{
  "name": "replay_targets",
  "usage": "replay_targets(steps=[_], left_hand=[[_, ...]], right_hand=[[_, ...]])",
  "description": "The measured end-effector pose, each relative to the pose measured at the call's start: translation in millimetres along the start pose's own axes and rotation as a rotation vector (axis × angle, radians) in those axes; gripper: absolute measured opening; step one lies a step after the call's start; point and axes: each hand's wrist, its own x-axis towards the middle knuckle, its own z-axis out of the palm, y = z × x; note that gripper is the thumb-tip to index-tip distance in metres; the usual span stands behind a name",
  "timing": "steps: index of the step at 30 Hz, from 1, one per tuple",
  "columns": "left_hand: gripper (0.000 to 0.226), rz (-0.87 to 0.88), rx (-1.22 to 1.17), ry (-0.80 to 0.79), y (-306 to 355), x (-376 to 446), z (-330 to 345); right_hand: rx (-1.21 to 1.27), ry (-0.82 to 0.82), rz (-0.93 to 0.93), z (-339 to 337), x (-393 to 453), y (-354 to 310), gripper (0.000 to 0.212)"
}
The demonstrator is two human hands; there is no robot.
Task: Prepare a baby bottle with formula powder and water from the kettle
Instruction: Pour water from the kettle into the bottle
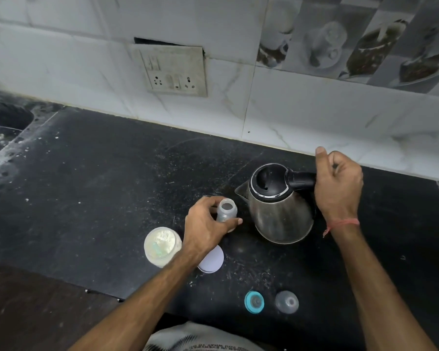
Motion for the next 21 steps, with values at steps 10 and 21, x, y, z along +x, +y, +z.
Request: replay_targets(steps=[10,21], left_hand=[[0.059,0.100,0.083,-0.073,25.4,8.0,11.7],[0.062,0.150,0.191,-0.092,30.2,8.0,8.2]], right_hand=[[-0.130,0.020,-0.033,-29.3,-1.9,-12.3,0.060],[-0.245,-0.014,-0.074,-31.5,-5.8,-22.7,0.054]])
